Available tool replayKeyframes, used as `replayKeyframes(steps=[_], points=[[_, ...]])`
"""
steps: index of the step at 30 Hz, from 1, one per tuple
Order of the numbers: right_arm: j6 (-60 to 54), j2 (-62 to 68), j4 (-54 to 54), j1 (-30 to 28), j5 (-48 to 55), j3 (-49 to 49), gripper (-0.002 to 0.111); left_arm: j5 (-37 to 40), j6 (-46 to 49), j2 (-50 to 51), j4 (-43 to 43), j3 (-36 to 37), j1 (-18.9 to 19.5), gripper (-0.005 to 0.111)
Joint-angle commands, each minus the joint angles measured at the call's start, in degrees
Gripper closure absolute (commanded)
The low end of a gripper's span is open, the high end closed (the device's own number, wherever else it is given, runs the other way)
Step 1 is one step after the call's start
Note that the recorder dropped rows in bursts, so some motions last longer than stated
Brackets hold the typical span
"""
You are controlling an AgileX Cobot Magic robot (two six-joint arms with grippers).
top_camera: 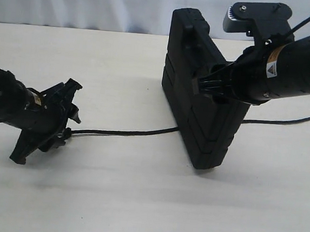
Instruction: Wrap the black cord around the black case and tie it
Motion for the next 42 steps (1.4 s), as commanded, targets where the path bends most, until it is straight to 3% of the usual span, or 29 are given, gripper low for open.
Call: replayKeyframes(steps=[1, 12, 18, 23, 31, 42], points=[[-0.3, -0.9, -1.6, 0.0, -0.6, -0.6, 0.104, -3.5, -2.9, 0.4, -0.2, 0.3, 0.6, 0.057], [-0.7, -0.9, -1.6, 0.0, -0.4, -0.6, 0.104, -0.3, -2.5, 4.7, 6.6, 0.3, 7.3, 0.057], [-0.7, -0.9, -1.6, 0.0, -0.6, -0.6, 0.104, -5.1, -2.5, 4.7, 12.1, 0.3, 10.5, 0.057], [-0.7, -0.9, -1.6, 0.0, -0.9, -0.6, 0.104, -12.8, -2.5, 4.7, 19.6, -0.4, 10.6, 0.057], [-0.7, -0.9, -1.6, 0.0, -0.9, -0.6, 0.104, -1.3, -2.4, 4.8, 27.7, -5.8, 10.5, 0.057], [-0.7, -0.9, -1.6, 0.0, -0.8, -0.6, 0.104, -2.9, -2.4, 5.1, 31.0, -5.8, 12.3, 0.057]])
